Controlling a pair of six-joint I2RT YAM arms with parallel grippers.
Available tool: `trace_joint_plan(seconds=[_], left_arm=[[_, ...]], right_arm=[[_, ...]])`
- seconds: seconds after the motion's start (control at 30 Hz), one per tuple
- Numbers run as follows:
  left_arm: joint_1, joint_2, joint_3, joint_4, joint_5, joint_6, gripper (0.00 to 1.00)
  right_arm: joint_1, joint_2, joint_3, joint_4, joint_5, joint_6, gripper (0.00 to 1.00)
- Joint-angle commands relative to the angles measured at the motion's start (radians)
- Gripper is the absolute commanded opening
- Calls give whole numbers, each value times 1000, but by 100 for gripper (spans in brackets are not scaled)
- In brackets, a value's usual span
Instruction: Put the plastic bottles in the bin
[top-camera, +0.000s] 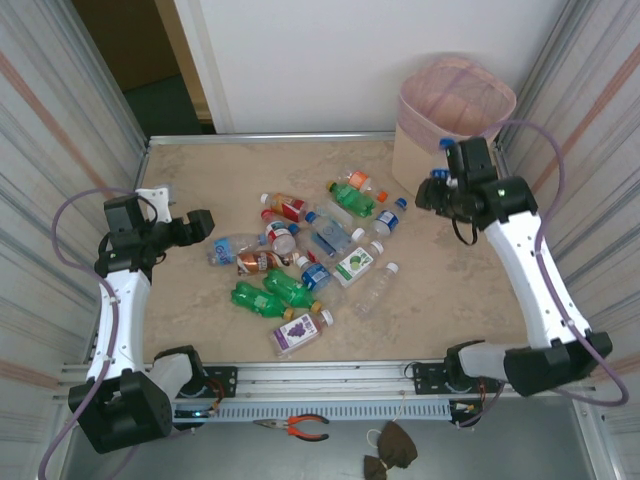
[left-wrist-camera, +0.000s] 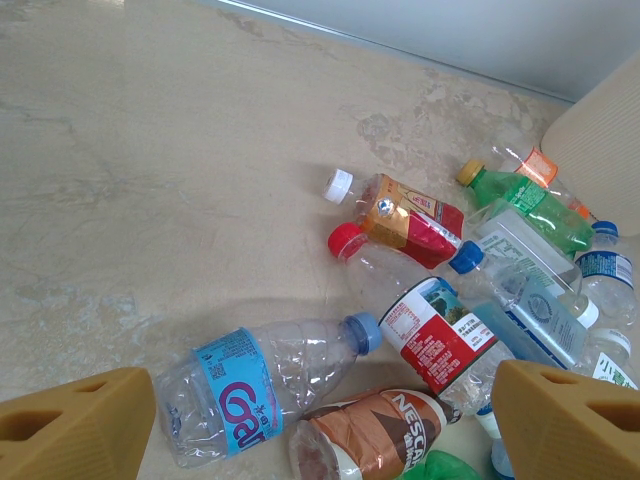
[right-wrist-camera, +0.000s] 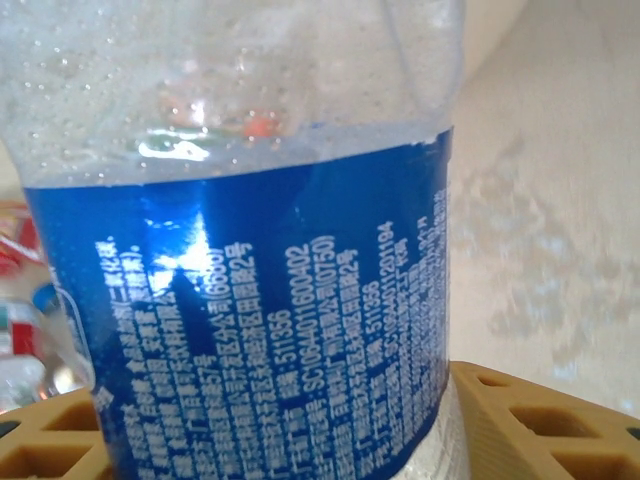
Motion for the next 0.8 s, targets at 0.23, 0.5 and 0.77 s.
trace_joint_plan(seconds=[0.23,0.5,0.77], left_arm=[[9,-9,-12,18,5,-2,87],[9,-4,-14,25,7,-8,87],[9,0,-16,23,3,-7,87]], right_arm=[[-153,295,455,78,-140,-184,61],[-257,553,745,133,-225,-234,60],[-261,836,1048,52,-195,-321,60]])
